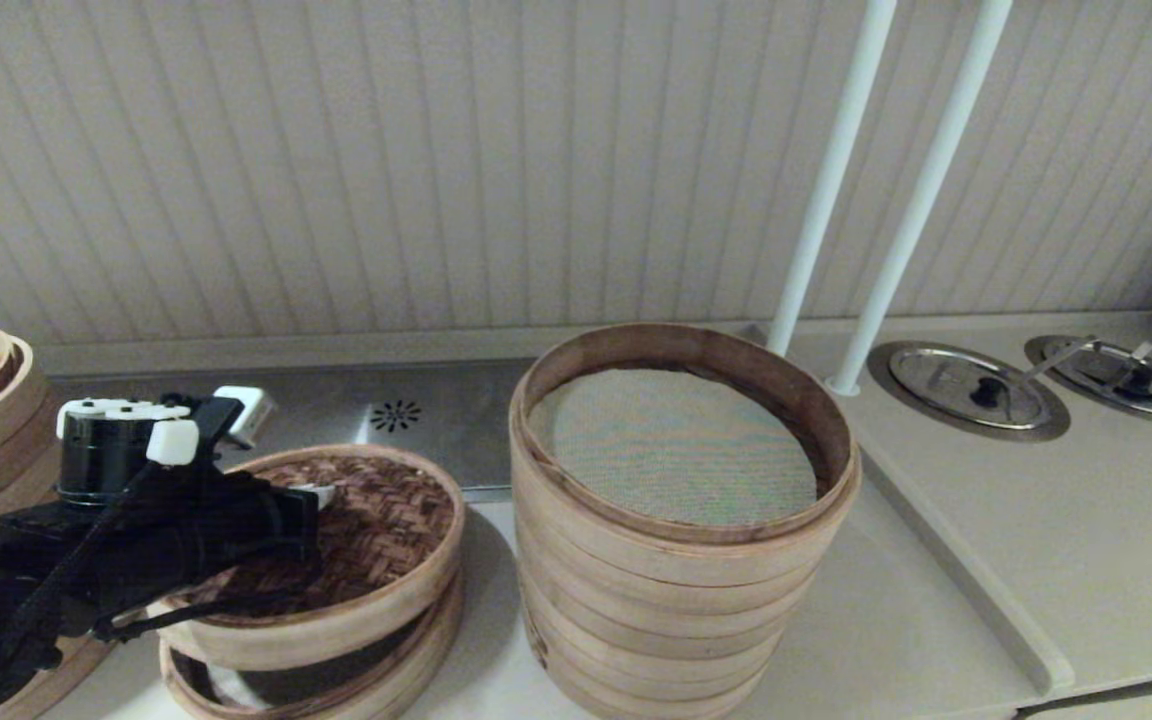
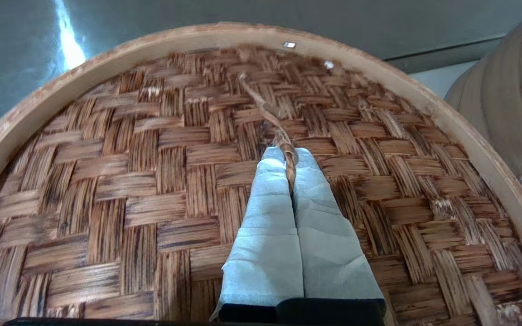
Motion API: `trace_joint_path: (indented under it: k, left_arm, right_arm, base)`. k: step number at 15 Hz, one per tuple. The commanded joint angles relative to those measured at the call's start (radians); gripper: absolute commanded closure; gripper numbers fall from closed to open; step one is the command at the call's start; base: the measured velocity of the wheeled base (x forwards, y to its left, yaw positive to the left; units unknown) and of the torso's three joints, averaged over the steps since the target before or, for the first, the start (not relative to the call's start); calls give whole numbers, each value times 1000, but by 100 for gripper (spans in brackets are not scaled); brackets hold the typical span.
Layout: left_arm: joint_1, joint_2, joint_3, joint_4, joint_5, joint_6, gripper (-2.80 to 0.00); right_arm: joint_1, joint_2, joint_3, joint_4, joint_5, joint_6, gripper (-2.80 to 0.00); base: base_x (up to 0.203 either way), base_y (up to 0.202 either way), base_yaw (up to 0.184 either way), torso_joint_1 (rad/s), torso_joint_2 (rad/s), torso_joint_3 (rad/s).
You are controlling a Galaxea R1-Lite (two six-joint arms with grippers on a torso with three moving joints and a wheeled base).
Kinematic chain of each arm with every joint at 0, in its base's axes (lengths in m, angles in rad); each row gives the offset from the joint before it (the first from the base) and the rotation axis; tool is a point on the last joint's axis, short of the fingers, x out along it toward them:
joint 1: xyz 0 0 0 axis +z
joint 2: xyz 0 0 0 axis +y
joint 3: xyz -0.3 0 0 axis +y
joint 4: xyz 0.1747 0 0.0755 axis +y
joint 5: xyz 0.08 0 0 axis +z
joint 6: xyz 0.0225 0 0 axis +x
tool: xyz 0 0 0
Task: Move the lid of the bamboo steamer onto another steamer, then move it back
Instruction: Put the steamer
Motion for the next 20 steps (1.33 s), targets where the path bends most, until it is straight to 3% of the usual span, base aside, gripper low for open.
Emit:
trace_joint_path:
  k: [1,9,20]
  left_arm:
    - [0,-23,31,-2,0,2,0]
    - [0,-25,102,33,7,69,0]
    - [-1,-26,123,23,8,70,0]
  right_arm:
    - [1,0,3,0,0,0,0]
    - [1,0,3,0,-1,0,0]
    - [1,0,3,0,-1,0,0]
  base:
    - [0,0,0,0,0,0]
    - [0,0,0,0,0,0]
    - [0,0,0,0,0,0]
